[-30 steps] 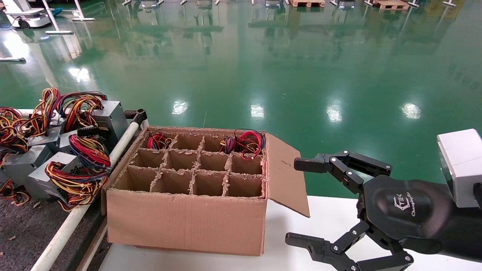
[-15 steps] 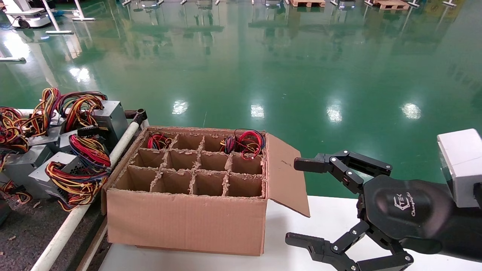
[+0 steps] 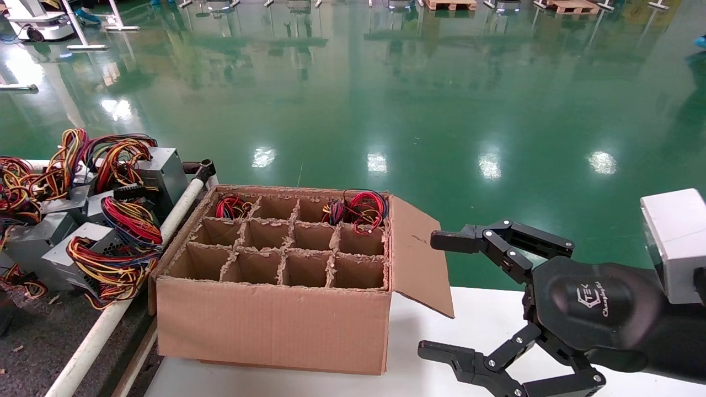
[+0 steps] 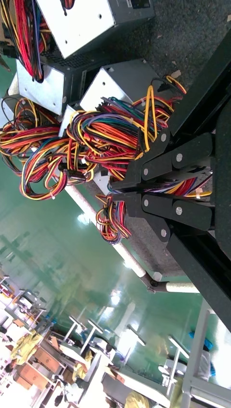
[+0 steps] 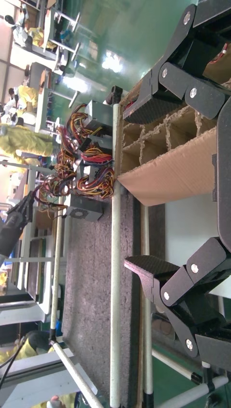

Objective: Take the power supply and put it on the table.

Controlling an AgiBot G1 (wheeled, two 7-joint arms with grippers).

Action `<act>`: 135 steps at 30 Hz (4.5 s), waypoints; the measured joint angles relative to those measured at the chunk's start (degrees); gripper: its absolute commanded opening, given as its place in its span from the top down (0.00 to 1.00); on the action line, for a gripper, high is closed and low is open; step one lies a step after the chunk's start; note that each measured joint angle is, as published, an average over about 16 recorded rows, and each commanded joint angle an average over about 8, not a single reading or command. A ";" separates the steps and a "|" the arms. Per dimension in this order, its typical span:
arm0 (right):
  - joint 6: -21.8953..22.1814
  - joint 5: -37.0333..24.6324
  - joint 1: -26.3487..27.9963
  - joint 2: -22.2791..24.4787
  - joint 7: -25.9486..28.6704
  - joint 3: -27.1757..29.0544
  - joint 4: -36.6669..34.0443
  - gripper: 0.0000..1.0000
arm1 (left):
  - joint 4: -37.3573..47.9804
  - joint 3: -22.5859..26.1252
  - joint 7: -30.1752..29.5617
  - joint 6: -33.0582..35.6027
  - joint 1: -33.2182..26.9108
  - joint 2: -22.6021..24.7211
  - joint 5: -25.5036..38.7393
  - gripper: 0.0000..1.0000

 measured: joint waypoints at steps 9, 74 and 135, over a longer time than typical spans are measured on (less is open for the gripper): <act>0.00 0.00 0.00 0.00 0.00 0.00 0.00 0.00 | 1.71 0.74 -0.18 -0.59 -1.95 1.34 0.48 0.00; 0.03 0.01 -0.03 0.01 -0.01 0.00 -0.03 0.00 | -27.47 -21.04 -22.43 -27.37 27.91 31.51 -29.20 0.00; 0.05 0.03 -0.04 0.02 -0.02 0.00 -0.04 0.00 | -98.27 -16.28 -57.50 16.88 75.64 6.77 -57.79 0.00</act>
